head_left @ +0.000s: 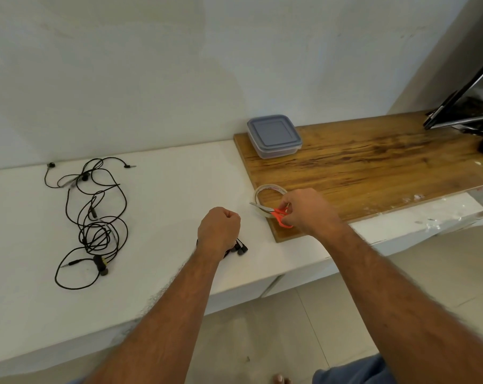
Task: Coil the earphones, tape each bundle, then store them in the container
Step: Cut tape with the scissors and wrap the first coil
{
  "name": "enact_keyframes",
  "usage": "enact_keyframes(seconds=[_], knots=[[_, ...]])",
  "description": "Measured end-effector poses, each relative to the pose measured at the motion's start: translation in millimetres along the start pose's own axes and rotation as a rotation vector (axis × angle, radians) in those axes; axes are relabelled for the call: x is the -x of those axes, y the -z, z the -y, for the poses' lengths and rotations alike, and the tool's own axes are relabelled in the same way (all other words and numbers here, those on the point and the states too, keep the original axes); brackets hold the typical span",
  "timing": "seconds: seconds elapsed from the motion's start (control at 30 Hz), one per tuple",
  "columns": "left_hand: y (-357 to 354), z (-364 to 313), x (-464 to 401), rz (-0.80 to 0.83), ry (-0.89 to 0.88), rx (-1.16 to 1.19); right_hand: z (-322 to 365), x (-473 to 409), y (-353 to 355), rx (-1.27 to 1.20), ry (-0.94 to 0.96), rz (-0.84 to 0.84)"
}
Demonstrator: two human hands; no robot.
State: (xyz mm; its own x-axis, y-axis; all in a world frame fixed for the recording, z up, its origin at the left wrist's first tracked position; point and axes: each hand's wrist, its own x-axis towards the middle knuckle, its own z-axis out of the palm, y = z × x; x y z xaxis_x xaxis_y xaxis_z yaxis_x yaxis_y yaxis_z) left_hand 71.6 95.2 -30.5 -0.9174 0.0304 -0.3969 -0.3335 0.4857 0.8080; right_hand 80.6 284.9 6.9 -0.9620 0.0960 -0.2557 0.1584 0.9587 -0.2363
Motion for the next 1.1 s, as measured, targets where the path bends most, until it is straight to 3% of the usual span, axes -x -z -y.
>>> enact_keyframes(seconds=[0.43, 0.87, 1.1], knots=[[17, 2, -1, 0.008, -0.003, 0.088, -1, -8, -4, 0.168, 0.039, -0.068], [37, 7, 6, 0.000, 0.027, 0.104, 2, -16, -5, 0.162, 0.049, 0.005], [46, 12, 8, 0.004, 0.023, 0.104, 2, -12, -4, 0.161, 0.031, -0.067]])
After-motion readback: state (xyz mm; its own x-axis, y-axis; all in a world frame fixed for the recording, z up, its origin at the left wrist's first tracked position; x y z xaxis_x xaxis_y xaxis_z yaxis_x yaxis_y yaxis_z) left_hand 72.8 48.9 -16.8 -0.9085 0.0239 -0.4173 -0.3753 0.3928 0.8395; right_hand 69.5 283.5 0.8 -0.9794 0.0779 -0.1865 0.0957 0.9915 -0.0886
